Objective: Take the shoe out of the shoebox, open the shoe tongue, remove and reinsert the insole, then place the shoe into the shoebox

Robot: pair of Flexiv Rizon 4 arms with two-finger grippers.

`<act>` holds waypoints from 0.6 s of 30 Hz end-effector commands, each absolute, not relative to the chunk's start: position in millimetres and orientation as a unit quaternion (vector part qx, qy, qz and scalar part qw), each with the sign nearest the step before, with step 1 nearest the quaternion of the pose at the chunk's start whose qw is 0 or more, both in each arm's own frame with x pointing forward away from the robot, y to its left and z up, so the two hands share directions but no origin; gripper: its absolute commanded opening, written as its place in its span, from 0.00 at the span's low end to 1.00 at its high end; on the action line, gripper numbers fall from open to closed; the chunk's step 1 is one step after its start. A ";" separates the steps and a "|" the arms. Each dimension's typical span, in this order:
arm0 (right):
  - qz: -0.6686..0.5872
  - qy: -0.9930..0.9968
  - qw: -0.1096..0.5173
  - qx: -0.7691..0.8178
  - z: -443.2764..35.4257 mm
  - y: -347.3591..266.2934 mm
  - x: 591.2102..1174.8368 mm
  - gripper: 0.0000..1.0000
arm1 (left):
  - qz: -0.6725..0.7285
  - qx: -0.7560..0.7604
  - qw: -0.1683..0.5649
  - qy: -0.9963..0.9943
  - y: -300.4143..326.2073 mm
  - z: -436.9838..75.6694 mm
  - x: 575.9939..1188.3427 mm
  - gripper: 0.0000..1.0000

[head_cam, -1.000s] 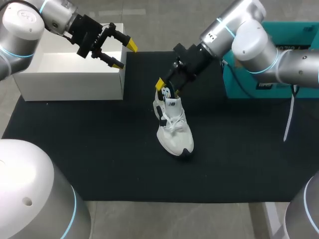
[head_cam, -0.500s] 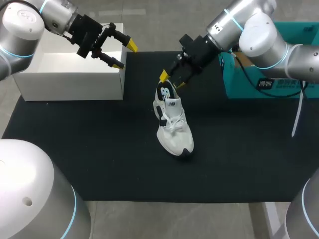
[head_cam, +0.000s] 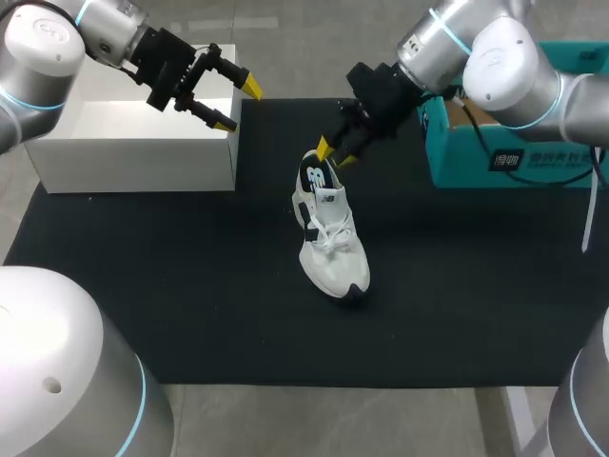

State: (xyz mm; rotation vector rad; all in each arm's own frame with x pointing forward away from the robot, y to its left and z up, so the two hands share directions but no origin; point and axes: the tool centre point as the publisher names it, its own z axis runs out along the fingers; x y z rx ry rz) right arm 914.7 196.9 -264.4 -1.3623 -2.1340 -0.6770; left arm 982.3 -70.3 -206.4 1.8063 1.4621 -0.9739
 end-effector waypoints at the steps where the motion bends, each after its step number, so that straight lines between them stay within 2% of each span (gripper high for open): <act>1: -0.237 -0.792 0.247 -0.506 -260.3 199.1 916.7 0.00 | -0.366 0.683 0.306 0.553 -70.4 -206.2 981.0 1.00; 12: -0.237 -0.792 0.247 -0.506 -260.3 199.1 916.7 0.00 | -0.366 0.683 0.306 0.553 -70.4 -206.2 981.0 1.00; 14: -0.172 -0.778 0.219 -0.564 -259.7 204.0 922.2 0.00 | -0.366 0.683 0.306 0.553 -70.4 -206.2 981.0 1.00; 18: -0.145 -0.748 0.193 -0.618 -272.7 216.2 928.8 0.00 | -0.366 0.683 0.306 0.553 -70.4 -206.2 981.0 1.00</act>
